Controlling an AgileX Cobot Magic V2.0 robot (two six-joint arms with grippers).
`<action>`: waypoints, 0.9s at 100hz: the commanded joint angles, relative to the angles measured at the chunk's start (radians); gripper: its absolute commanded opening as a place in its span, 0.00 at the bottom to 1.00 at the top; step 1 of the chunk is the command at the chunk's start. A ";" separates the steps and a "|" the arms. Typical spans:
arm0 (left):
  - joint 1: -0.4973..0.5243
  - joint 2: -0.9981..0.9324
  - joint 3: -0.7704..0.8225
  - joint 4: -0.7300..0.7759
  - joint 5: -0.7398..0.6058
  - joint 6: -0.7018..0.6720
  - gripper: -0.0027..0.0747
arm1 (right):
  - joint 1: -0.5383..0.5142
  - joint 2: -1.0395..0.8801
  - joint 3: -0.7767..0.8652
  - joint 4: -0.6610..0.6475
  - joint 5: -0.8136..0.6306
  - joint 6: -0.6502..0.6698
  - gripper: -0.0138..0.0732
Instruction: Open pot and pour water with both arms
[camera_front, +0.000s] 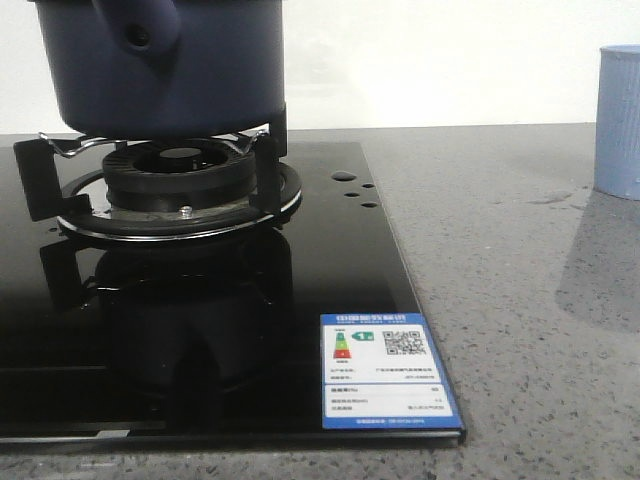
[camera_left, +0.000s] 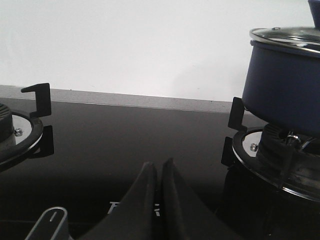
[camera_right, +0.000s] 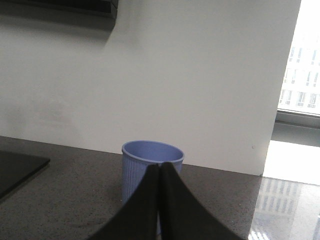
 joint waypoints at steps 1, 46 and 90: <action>-0.009 -0.024 0.015 0.001 -0.073 0.000 0.01 | 0.000 0.010 -0.028 0.010 -0.023 -0.002 0.10; -0.009 -0.024 0.015 0.001 -0.073 0.000 0.01 | 0.000 0.012 -0.007 0.088 -0.029 -0.034 0.10; -0.009 -0.024 0.015 0.001 -0.073 0.000 0.01 | 0.174 0.115 -0.005 1.193 0.235 -1.199 0.10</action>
